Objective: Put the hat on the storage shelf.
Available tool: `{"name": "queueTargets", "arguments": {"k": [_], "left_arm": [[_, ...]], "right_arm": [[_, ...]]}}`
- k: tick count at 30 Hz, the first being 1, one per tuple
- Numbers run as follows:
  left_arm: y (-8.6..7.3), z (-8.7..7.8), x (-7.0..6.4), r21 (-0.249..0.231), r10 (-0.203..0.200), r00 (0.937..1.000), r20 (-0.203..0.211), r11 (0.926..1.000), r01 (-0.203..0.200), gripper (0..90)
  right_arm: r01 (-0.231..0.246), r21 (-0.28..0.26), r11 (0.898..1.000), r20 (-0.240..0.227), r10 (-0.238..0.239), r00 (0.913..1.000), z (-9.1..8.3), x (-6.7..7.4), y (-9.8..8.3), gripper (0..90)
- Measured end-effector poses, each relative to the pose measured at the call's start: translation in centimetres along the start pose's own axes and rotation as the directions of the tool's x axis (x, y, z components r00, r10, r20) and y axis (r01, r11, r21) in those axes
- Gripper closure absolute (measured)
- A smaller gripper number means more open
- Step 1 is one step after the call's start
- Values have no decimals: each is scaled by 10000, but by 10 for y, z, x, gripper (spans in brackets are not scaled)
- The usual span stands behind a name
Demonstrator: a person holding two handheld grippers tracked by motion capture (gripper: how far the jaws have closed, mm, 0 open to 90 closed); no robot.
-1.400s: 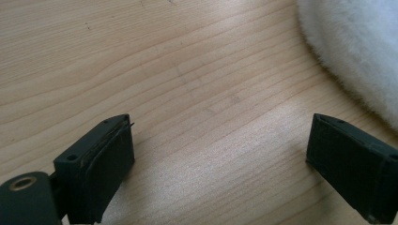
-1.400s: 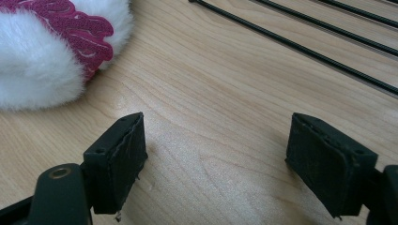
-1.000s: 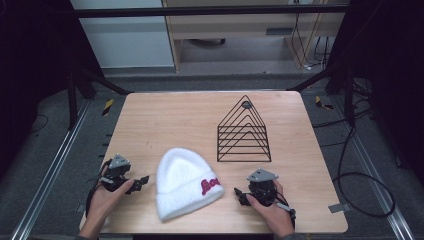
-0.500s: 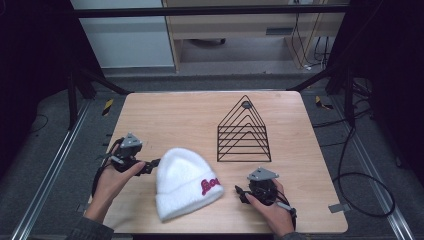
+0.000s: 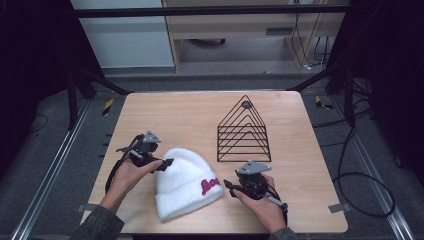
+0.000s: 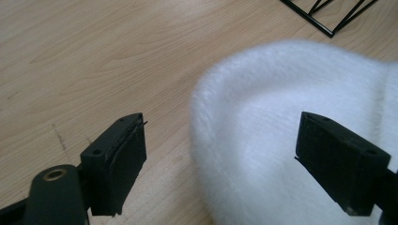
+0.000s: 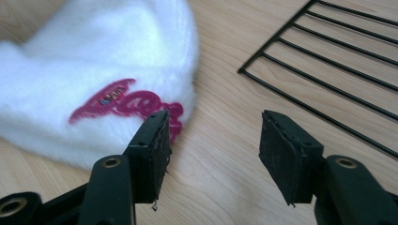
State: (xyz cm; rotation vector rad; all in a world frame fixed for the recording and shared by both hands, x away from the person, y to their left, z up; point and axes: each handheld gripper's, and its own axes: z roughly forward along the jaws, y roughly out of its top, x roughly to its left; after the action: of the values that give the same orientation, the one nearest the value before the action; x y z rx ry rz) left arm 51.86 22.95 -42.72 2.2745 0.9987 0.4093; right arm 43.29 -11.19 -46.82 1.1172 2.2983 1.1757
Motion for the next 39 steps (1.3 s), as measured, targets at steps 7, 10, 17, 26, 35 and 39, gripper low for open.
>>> {"name": "queueTargets", "arguments": {"k": [7, 10, 17, 26, 35, 39], "left_arm": [[7, 9, 6, -199, -194, 9996, 188, 9996, 197, 220], [12, 14, 7, -245, -259, 9989, 380, 9993, 268, 240], [21, 31, 6, 139, -103, 9995, 296, 9999, 99, 242], [7, 35, 14, 465, -250, 9995, 205, 9986, 241, 267], [-10, 39, 15, 709, -321, 9990, 299, 9970, 299, 313], [-10, 42, 15, 812, -354, 9986, 392, 9962, 322, 347]], "right_arm": [[293, 370, 9989, -256, -284, 9993, 11, 0, 23, 455], [370, 263, 9990, -267, -363, 9990, 9, 2, 36, 455], [625, 432, 9971, -544, -601, 9967, 15, 12, 55, 447], [677, 793, 9946, -741, -618, 9953, 20, 13, 44, 427], [495, 942, 9943, -667, -433, 9968, 18, 8, 33, 407], [457, 952, 9944, -653, -395, 9971, 18, 7, 32, 402]]}}
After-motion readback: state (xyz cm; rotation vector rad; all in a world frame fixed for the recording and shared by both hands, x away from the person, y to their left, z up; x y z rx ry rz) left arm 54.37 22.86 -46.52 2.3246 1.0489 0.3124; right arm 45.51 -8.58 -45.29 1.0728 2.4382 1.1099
